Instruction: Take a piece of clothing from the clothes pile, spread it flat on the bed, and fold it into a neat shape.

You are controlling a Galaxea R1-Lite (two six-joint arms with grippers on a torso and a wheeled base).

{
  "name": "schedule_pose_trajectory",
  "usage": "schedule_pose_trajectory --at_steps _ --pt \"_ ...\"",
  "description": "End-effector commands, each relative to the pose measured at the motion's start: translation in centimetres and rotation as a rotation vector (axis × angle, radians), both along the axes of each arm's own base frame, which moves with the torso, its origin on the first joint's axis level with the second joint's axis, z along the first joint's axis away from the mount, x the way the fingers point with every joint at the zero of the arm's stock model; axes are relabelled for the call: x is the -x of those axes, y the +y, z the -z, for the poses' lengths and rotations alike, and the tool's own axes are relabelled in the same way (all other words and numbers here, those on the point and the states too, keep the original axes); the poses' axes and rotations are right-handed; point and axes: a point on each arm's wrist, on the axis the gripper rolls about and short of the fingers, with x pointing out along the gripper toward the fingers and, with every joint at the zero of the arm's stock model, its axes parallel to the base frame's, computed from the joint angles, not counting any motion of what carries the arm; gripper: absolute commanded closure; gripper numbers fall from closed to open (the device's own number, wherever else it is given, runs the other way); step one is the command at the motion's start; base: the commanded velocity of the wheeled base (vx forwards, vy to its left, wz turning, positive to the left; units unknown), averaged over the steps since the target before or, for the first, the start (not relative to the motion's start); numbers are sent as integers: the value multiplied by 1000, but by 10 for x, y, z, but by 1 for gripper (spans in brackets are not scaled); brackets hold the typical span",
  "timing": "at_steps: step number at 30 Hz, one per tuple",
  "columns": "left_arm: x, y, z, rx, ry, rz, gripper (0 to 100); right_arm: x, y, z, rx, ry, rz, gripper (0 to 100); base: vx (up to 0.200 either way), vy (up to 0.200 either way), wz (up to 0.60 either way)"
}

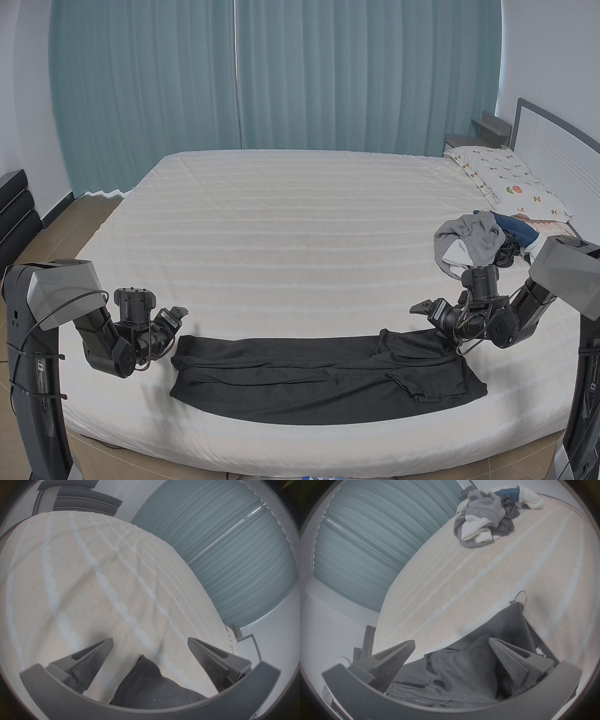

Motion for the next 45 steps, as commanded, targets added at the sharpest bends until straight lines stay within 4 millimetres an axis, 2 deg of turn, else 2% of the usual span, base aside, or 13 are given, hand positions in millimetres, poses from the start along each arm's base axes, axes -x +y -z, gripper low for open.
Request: schedule_pose_trajectory --at_steps 1,15,16,28,39,40,45 --pt "0 0 0 1 -1 -1 0 2 -6 0 34 -7 10 0 0 0 0" --pt "0 0 0 0 -2 -2 0 5 -3 22 47 54 -6 0 0 0 0" --pt "0 0 0 0 -2 -2 0 5 -3 22 47 54 -6 100 0 0 0" --pt "0 0 0 0 -2 -2 0 0 -17 12 40 14 64 100 0 0 0" --pt "0 0 0 2 0 -2 0 4 -17 19 37 12 54 100 0 0 0" --pt "1 0 -1 2 0 -2 0 4 -18 17 38 4 61 0 0 0 0" --pt "6 2 -1 7 15 4 0 7 -20 -5 32 -54 68 0 0 0 0"
